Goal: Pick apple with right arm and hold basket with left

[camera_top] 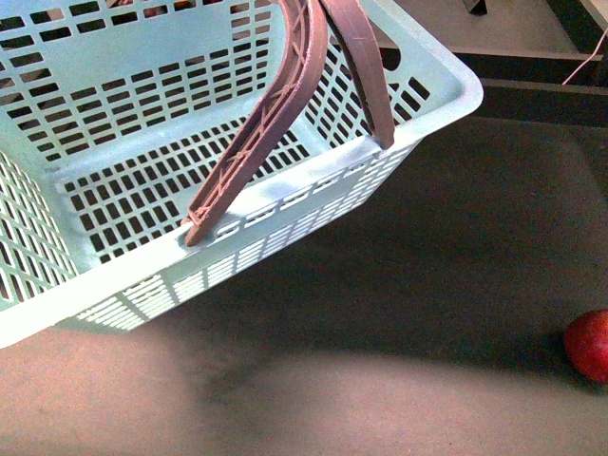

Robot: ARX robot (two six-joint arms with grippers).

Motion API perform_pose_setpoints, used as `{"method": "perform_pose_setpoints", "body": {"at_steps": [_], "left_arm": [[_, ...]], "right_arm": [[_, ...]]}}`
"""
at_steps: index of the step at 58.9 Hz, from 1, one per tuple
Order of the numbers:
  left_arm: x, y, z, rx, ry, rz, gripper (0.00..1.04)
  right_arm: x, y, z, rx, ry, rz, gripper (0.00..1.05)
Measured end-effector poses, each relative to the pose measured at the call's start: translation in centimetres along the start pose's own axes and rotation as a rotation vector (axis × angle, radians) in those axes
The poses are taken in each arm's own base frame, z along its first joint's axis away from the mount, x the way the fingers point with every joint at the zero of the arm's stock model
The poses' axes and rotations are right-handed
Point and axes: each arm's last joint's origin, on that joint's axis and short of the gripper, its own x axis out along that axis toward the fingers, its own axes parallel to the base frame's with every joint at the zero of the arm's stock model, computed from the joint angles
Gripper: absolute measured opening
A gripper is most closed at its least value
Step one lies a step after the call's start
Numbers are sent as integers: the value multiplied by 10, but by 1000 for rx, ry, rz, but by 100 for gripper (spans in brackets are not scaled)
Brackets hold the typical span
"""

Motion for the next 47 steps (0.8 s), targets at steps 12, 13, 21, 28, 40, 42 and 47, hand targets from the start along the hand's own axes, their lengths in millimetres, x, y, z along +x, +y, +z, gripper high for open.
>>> {"method": "perform_pose_setpoints", "body": {"at_steps": [12,13,21,28,40,42,47], "left_arm": [[0,0,0,0,0,0,16],[0,0,0,0,0,0,16],[0,0,0,0,1,-1,16],[0,0,0,0,-1,0,16],[0,0,0,-1,-2,2,16],[0,0,0,0,-2,1,16],[0,0,0,4,3,-2,16]], "right_arm": [[0,0,0,0,0,0,96],[0,0,0,0,0,0,96],[0,0,0,0,0,0,96],[0,0,0,0,0,0,96],[3,-1,-2,181,395,2,96],[4,-2,-5,225,491,-19,96],[8,-4,-11,288,590,-47,96]]}}
